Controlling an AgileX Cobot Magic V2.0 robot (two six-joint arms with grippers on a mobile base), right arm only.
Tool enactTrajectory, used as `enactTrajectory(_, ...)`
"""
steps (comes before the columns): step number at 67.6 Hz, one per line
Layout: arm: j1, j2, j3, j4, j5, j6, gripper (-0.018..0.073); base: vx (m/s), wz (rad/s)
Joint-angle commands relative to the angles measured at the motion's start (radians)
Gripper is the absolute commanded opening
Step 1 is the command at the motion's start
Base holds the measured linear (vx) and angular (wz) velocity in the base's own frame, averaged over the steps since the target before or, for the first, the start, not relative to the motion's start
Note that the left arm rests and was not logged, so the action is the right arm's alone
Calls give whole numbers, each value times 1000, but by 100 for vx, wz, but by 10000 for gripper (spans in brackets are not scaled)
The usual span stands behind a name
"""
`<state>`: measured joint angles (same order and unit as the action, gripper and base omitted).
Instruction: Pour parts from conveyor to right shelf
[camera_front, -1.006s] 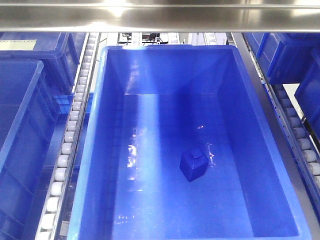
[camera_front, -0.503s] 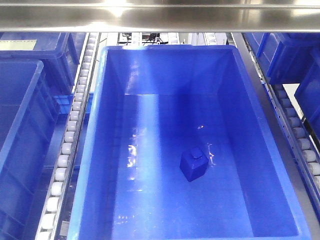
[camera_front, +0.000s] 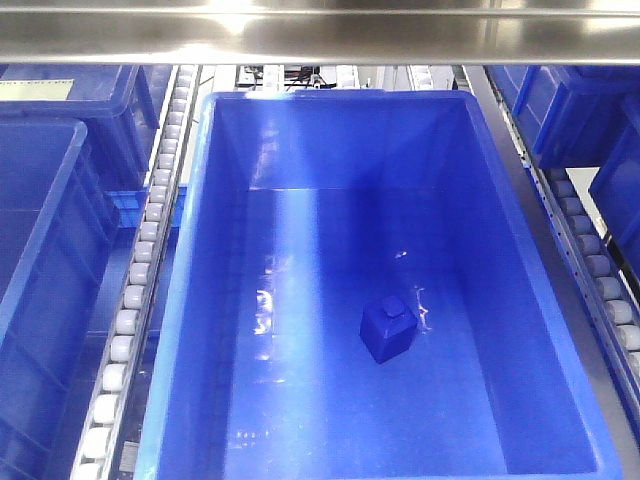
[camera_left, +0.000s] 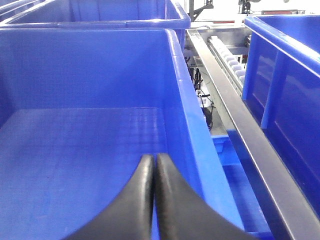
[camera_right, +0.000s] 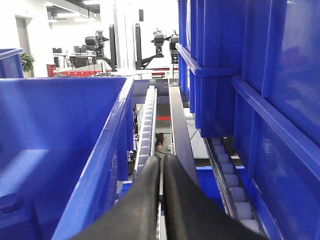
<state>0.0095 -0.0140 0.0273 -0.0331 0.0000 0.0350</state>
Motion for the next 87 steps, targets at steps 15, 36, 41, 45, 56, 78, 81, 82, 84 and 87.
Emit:
enactTrajectory(15, 0, -15, 0, -8, -75, 2, -10, 0, 0)
enactTrajectory(36, 0, -15, 0, -8, -73, 2, -10, 0, 0)
enactTrajectory(41, 0, -15, 0, -8, -73, 2, -10, 0, 0)
enactTrajectory(45, 0, -15, 0, -8, -73, 2, -10, 0, 0)
enactTrajectory(56, 0, -15, 0, -8, -72, 2, -10, 0, 0)
enactTrajectory(78, 0, -15, 0, -8, -72, 2, -10, 0, 0)
enactTrajectory(81, 0, -15, 0, -8, -72, 2, -10, 0, 0)
enactTrajectory(82, 0, -15, 0, -8, -72, 2, -10, 0, 0)
enactTrajectory(84, 0, -15, 0, -8, -72, 2, -10, 0, 0)
enactTrajectory(87, 0, -15, 0, -8, -72, 2, -10, 0, 0)
